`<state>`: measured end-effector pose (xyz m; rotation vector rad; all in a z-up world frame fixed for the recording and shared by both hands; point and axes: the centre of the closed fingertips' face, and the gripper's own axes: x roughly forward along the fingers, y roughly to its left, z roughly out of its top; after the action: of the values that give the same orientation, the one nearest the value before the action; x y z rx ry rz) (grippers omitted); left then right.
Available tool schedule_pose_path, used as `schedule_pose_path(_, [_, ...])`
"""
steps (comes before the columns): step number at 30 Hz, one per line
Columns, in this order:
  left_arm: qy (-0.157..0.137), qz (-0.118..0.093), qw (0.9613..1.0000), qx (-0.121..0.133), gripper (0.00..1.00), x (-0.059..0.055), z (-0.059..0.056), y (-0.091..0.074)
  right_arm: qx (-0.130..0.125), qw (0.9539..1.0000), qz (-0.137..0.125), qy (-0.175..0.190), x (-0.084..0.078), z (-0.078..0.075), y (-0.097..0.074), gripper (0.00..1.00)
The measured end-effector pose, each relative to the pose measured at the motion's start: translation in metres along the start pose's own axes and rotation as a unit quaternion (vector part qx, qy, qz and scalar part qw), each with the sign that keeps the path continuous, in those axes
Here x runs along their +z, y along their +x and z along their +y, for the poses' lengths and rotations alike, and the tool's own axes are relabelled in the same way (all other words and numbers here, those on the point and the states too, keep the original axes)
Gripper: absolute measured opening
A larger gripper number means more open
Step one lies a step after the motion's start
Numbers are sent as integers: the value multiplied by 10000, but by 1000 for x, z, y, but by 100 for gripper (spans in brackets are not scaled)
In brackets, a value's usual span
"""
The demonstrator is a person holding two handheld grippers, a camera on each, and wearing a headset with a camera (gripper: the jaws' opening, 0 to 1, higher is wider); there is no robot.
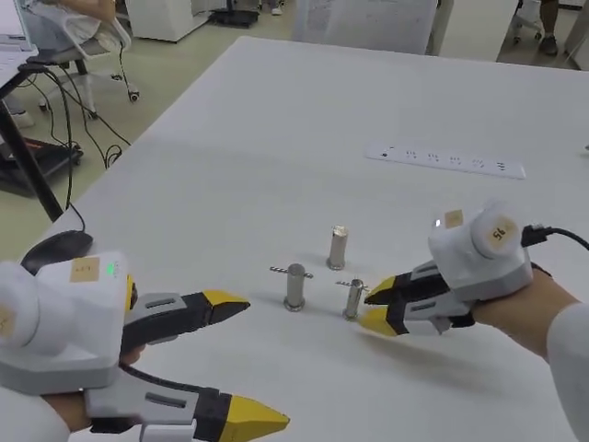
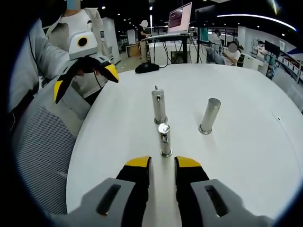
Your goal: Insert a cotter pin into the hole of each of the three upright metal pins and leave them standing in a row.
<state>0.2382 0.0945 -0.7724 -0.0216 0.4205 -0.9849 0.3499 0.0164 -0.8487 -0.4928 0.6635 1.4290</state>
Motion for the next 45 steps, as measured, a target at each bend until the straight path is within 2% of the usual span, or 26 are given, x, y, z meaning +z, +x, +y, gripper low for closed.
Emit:
schedule_pose_path(8, [-2,-20,10000,8,78,1,0,-1,-206,9997,76,113,-12,-12,-17,25])
schedule_pose_path(12, [-1,-31,10000,10,78,2,0,-1,-310,9994,93,92,-10,-21,-22,26])
schedule_pose_path(18, [-4,-29,10000,8,78,2,-1,0,-509,9987,43,36,5,-42,-24,27])
schedule_pose_path(24, [-39,-44,10000,52,79,2,1,-2,-553,9984,-48,-85,25,-57,-17,26])
schedule_pose_path(30, [-74,-39,9999,89,78,0,2,-4,-532,9983,-129,-181,39,-65,-6,26])
schedule_pose_path(40, [-126,-27,9999,104,78,-3,4,-4,-479,9982,-348,-105,59,-67,15,25])
schedule_pose_path(45, [-119,-20,9999,106,78,-2,4,-4,-440,9983,-338,-184,63,-66,24,25])
